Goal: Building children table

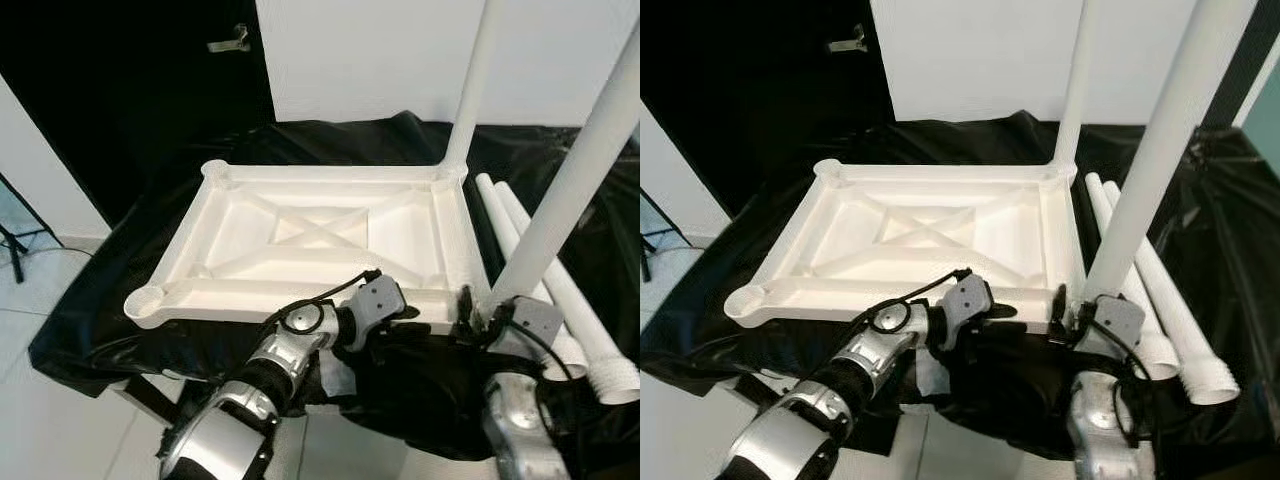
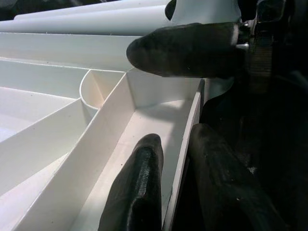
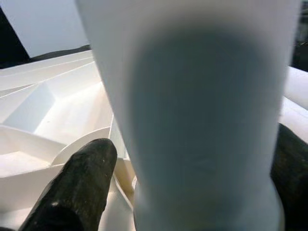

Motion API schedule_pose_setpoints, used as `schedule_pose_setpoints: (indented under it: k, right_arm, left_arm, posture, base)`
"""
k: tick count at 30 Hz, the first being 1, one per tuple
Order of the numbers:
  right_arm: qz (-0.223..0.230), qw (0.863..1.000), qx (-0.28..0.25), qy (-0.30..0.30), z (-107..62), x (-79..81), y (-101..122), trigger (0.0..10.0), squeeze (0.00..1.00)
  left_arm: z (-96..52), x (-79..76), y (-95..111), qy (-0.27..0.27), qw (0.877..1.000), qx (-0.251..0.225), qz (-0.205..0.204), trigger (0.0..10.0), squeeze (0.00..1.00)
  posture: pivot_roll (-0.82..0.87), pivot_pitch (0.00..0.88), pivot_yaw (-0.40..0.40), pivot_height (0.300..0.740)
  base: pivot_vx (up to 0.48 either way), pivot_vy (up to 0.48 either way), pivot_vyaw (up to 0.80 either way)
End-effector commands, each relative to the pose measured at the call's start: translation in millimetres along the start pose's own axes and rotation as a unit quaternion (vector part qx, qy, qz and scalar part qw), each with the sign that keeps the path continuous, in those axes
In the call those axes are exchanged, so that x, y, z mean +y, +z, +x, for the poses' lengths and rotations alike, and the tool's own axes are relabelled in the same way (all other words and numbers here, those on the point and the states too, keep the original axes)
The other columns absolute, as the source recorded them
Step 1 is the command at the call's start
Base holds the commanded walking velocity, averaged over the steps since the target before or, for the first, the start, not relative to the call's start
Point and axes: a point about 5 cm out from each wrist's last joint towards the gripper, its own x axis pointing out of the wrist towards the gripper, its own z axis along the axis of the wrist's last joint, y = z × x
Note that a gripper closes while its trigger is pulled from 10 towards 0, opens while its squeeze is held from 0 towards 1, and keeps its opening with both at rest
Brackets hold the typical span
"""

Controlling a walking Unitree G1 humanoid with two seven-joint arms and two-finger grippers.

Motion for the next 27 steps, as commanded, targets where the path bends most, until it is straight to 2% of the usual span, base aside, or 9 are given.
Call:
schedule_pose_setpoints:
  k: [1,2,10,11,12,13,15,16,27]
  right_arm:
    - [0.008,0.999,0.007,0.043,-3.6,8.3,-1.3,10.0,0.81]
    - [-0.009,0.998,-0.003,0.064,-4.3,4.9,1.1,10.0,0.00]
    - [-0.085,0.973,-0.027,0.212,2.3,-8.1,14.9,10.0,0.00]
    - [-0.093,0.967,-0.019,0.235,8.2,-16.6,19.6,8.0,0.00]
    - [-0.096,0.964,-0.013,0.246,12.3,-22.6,23.1,8.0,0.00]
    - [-0.101,0.960,-0.004,0.262,15.6,-27.4,25.8,5.0,0.00]
    - [-0.104,0.957,0.002,0.271,17.2,-29.9,27.1,5.0,0.00]
    - [-0.109,0.947,0.015,0.300,15.2,-29.8,26.0,0.0,0.00]
    - [-0.119,0.934,0.034,0.334,10.7,-26.6,17.0,0.0,0.00]
  left_arm:
    - [-3.0,-25.8,-42.7,-0.045,0.993,0.085,-0.065,10.0,0.00]
    - [-2.8,-25.8,-42.4,-0.045,0.993,0.084,-0.065,10.0,0.00]
    - [-3.1,-25.8,-42.3,-0.047,0.993,0.083,-0.064,10.0,0.00]
    - [-3.1,-25.9,-42.3,-0.049,0.993,0.085,-0.063,10.0,0.00]
    - [-3.2,-25.9,-42.3,-0.050,0.993,0.085,-0.062,10.0,0.00]
    - [-2.9,-25.6,-41.9,-0.051,0.993,0.086,-0.061,10.0,0.00]
    - [-2.7,-25.5,-41.6,-0.052,0.993,0.086,-0.061,10.0,0.00]
    - [-2.3,-24.3,-40.3,-0.051,0.993,0.085,-0.060,10.0,0.00]
    - [-4.6,-24.5,-42.1,-0.048,0.993,0.086,-0.061,10.0,0.00]
  posture:
    - [-0.16,0.000,0.045,0.740]
    - [-0.16,0.000,0.045,0.740]
    - [-0.18,0.000,0.057,0.740]
    - [-0.18,0.000,0.061,0.740]
    - [-0.18,0.000,0.061,0.740]
    - [-0.18,0.000,0.061,0.740]
    - [-0.18,0.000,0.061,0.740]
    - [-0.18,0.000,0.061,0.740]
    - [-0.17,0.000,0.061,0.740]
  base:
    - [0.000,0.000,0.00]
    - [0.000,0.000,0.00]
    - [0.000,0.000,0.00]
    - [0.000,0.000,0.00]
    - [0.000,0.000,0.00]
    - [0.000,0.000,0.00]
    - [0.000,0.000,0.00]
    - [0.000,0.000,0.00]
    - [0.000,0.000,0.00]
